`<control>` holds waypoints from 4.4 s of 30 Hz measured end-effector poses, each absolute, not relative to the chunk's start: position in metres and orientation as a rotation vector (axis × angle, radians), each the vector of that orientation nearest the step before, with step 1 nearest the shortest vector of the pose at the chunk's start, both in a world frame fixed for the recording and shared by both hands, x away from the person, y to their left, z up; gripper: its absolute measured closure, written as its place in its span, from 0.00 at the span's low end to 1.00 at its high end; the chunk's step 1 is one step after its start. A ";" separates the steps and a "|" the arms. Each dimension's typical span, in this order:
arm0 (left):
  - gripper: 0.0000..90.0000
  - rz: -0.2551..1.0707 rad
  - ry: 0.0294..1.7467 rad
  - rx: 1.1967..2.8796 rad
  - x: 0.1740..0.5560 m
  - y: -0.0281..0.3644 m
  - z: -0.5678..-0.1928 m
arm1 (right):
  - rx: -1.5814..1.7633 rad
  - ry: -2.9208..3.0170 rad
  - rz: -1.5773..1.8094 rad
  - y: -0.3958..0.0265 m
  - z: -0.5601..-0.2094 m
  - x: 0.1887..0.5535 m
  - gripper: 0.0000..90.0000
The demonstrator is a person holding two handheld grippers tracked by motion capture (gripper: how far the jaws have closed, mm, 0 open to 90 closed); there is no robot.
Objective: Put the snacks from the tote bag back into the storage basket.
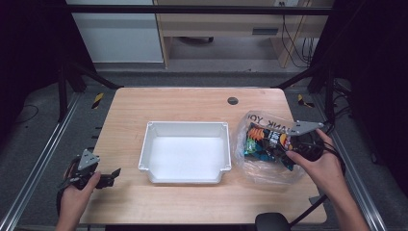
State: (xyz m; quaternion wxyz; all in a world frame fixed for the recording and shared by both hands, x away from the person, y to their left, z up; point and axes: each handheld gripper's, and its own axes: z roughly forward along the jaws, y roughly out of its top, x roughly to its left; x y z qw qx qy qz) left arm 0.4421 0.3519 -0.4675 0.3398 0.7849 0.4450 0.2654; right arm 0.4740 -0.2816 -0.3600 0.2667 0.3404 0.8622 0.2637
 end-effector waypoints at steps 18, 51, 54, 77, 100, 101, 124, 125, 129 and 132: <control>0.04 0.683 1.157 2.056 0.443 0.351 -0.468 | 0.840 2.452 0.619 -0.291 -0.350 0.514 0.12; 0.04 0.684 1.145 2.058 0.444 0.350 -0.467 | 0.798 2.599 0.490 -0.276 -0.379 0.547 0.14; 0.04 0.683 1.142 2.061 0.444 0.349 -0.468 | 0.792 2.604 0.481 -0.274 -0.382 0.550 0.15; 0.04 0.686 1.139 2.038 0.444 0.351 -0.466 | 0.786 2.654 0.456 -0.265 -0.404 0.564 0.14; 0.04 0.676 1.155 2.010 0.445 0.354 -0.466 | 0.786 2.695 0.388 -0.257 -0.421 0.571 0.14; 0.04 0.677 1.150 2.011 0.445 0.354 -0.465 | 0.770 2.700 0.383 -0.256 -0.421 0.572 0.14; 0.04 0.664 1.128 2.027 0.447 0.350 -0.466 | 0.808 2.707 0.328 -0.252 -0.425 0.571 0.12; 0.04 0.663 1.129 2.025 0.446 0.350 -0.467 | 0.816 2.714 0.321 -0.252 -0.426 0.571 0.12; 0.04 0.668 1.129 2.019 0.446 0.351 -0.466 | 0.801 2.728 0.281 -0.250 -0.433 0.573 0.13; 0.04 0.669 1.124 2.019 0.446 0.351 -0.465 | 0.828 2.727 0.273 -0.247 -0.434 0.574 0.13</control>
